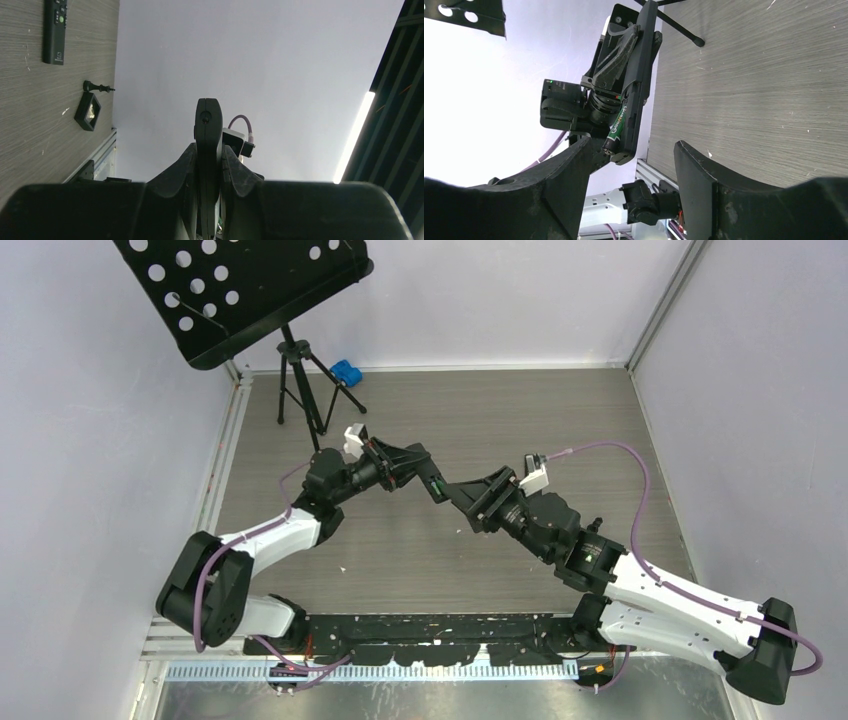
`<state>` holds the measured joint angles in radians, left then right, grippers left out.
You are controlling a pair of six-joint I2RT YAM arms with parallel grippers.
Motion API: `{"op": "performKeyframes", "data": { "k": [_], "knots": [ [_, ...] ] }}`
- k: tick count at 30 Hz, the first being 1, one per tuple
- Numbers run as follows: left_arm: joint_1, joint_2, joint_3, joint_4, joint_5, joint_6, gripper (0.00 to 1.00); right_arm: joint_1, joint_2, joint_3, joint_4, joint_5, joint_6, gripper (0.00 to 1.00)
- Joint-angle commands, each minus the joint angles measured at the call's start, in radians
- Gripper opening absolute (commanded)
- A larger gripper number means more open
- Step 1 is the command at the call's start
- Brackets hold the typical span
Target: Load the batteries into the remote control
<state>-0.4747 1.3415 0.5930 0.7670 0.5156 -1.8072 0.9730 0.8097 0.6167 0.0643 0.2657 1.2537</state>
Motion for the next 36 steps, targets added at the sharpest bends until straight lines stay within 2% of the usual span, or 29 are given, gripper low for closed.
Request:
{"op": "performKeyframes", "data": {
  "k": [1,5,17,30,36],
  "knots": [
    [0.005,0.011,-0.001,0.094,0.001,-0.027,0.0,-0.002,-0.01,0.006,0.079,0.059,0.026,0.62],
    [0.005,0.009,0.0,0.1,0.006,-0.029,0.0,-0.002,0.0,0.007,0.084,0.062,0.032,0.6],
    [0.001,-0.009,0.012,0.101,0.018,-0.02,0.0,-0.008,0.049,0.019,0.078,0.06,0.053,0.4],
    [-0.001,-0.04,0.044,0.115,0.037,0.018,0.0,-0.029,0.106,-0.004,0.081,0.03,0.081,0.25],
    [-0.001,-0.044,0.048,0.109,0.042,0.073,0.0,-0.041,0.096,-0.018,0.083,0.009,0.068,0.08]
  ]
}}
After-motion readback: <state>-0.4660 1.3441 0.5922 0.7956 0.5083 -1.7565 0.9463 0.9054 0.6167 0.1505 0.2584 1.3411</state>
